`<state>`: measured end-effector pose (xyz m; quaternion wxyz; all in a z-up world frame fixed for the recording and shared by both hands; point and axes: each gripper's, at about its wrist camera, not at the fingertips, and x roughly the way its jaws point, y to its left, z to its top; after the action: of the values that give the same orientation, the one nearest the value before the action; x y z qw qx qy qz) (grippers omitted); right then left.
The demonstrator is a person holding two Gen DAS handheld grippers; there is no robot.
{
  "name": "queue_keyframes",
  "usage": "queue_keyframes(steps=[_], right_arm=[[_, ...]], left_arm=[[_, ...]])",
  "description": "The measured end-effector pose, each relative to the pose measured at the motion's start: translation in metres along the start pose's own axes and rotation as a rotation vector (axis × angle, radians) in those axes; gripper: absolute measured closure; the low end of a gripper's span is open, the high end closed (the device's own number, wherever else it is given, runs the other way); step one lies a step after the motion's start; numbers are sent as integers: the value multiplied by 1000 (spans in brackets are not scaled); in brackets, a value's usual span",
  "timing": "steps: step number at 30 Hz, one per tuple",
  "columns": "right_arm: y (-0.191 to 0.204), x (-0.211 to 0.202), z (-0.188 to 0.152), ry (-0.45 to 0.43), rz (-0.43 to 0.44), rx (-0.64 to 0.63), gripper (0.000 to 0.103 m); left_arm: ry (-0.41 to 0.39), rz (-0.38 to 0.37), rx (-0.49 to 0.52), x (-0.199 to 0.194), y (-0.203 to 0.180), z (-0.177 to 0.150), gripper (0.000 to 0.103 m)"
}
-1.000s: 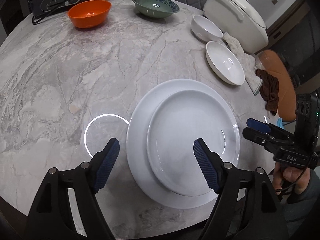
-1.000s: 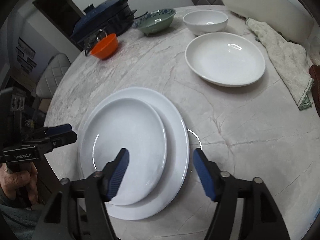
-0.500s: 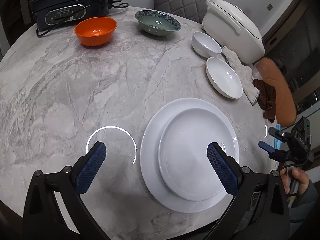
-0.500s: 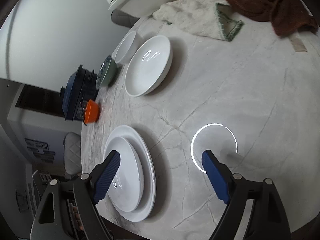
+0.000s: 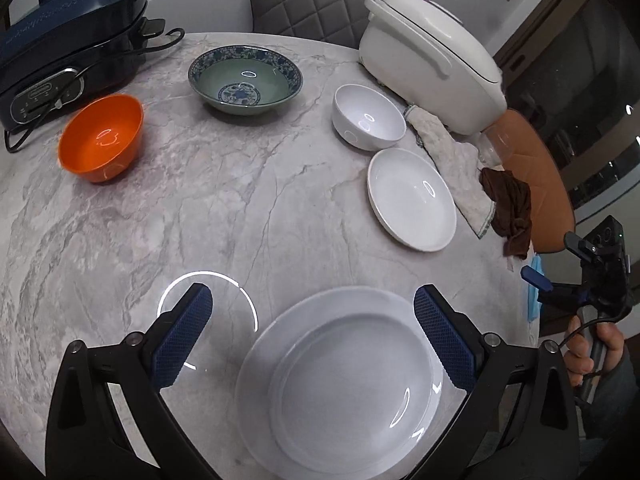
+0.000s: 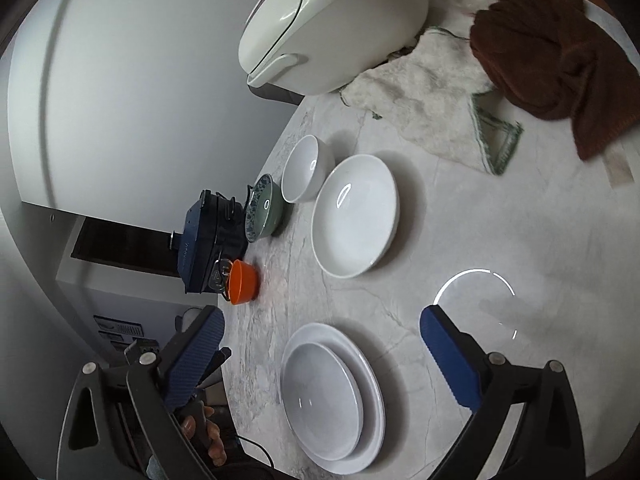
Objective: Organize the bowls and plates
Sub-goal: 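Reach both tools to the deep white plate and close them on its rim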
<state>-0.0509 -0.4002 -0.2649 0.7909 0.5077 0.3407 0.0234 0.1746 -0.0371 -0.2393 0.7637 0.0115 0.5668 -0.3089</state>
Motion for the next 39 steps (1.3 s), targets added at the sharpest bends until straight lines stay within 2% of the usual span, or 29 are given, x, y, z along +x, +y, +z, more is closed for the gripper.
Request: queue_keyframes(steps=[2, 5, 6, 9, 13, 20, 23, 25, 26, 27, 34, 37, 38, 39], right_arm=[[-3, 11, 30, 42, -19, -26, 3], [-10, 29, 70, 81, -26, -75, 8], [-14, 37, 81, 101, -23, -84, 11], [-28, 64, 106, 169, -30, -87, 29], [-40, 94, 120, 258, -54, -95, 44], [-46, 112, 126, 308, -42, -87, 45], [-47, 112, 127, 319, -46, -98, 46], [-45, 115, 127, 323, -58, -118, 50], [-45, 117, 127, 325, -67, -125, 56], [-46, 117, 128, 322, -78, -127, 57], [-52, 123, 130, 345, -108, -126, 64], [-52, 128, 129, 359, -106, -129, 74], [-51, 130, 129, 366, -112, -133, 78], [-51, 131, 129, 369, -121, -135, 80]], left_arm=[[17, -30, -26, 16, -2, 24, 1], [54, -3, -29, 44, -11, 55, 1], [77, 0, -14, 56, -16, 63, 1], [158, -36, -19, 98, -23, 79, 2], [191, -28, -6, 131, -34, 92, 2], [242, -85, 36, 168, -56, 103, 5], [266, -90, 43, 182, -63, 104, 13], [274, -75, 54, 189, -67, 102, 24], [279, -71, 56, 192, -69, 103, 34], [283, -69, 55, 196, -69, 102, 40], [298, -62, 47, 212, -71, 101, 41], [301, -74, 39, 210, -69, 101, 62], [308, -73, 42, 211, -70, 101, 73], [313, -70, 50, 212, -72, 100, 76]])
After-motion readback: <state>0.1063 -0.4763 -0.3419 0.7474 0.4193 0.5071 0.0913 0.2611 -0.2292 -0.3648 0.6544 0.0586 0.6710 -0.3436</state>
